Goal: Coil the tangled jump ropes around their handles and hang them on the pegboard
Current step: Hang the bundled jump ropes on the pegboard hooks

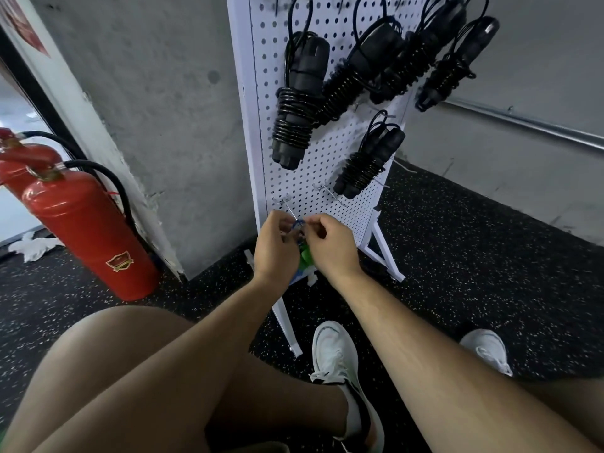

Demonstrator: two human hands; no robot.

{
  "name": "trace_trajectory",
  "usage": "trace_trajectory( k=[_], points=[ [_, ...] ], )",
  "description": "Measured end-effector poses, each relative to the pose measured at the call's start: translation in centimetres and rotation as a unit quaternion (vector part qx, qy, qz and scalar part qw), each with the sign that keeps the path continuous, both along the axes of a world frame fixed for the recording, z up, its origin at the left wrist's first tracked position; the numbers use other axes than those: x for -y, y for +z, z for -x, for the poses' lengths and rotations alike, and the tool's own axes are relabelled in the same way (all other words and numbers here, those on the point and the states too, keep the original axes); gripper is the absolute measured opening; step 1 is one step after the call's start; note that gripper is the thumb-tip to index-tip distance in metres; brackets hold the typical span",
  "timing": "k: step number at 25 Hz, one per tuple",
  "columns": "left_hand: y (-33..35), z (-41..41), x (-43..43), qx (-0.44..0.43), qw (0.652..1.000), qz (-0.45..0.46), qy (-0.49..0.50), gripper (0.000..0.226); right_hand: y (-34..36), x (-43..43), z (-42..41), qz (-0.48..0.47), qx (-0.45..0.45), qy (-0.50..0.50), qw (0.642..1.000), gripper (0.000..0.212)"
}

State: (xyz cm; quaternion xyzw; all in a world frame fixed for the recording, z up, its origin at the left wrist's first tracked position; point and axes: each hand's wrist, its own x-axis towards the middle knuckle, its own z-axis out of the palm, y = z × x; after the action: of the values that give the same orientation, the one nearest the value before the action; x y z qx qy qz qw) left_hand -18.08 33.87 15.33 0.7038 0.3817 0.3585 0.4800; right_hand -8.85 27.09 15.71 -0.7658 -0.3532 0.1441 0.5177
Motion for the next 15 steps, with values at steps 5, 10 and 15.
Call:
trace_trajectory(
  k=[5,10,15],
  points=[
    [-1.7,0.3,-1.4,-0.046,0.995,-0.086,-0.017,0.017,-0.6,-0.7,-0.5,-0.005,0.066,0.016,0.998,0.02],
    [-3.8,2.0,-0.1,-0.092,0.979,-0.18,-0.028,0.035,-2.3,0.8,-0.9,-0.003,0.257,0.041,0.965,0.031],
    [-6.1,1.6,2.5,-0.158,0.937,-0.286,-0.126,0.016,-5.1,5.0,-1.4,0.091,0.381,0.032,0.92,0.038]
  ],
)
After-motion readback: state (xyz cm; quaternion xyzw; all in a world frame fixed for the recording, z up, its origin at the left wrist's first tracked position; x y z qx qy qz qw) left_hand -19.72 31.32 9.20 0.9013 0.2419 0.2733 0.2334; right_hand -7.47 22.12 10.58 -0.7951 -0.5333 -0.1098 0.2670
